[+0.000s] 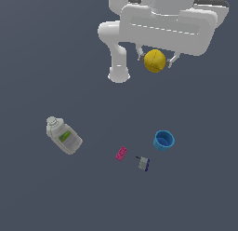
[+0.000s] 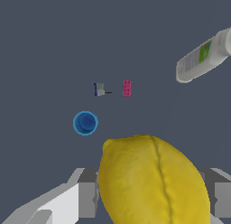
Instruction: Pick up a designated object from a clutter of objects.
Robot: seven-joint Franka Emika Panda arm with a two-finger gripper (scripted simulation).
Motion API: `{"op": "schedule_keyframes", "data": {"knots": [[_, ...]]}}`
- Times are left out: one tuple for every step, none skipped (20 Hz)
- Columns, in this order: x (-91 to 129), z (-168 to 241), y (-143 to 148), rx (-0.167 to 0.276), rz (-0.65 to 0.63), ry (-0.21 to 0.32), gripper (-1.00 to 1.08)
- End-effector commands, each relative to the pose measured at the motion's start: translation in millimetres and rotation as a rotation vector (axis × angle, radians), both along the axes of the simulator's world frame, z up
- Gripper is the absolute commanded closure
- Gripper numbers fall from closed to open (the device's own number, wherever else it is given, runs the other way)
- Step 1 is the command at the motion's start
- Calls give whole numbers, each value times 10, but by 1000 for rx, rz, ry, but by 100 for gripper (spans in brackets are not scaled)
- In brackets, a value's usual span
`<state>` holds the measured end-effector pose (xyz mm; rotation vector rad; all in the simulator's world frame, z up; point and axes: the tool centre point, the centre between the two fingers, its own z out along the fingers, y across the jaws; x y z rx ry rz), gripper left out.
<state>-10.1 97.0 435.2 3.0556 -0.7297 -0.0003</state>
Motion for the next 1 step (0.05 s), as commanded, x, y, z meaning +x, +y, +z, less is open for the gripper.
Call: {"op": "schedule_keyframes", "data": {"knots": [[5,-5,0,0,0,0,108]]}}
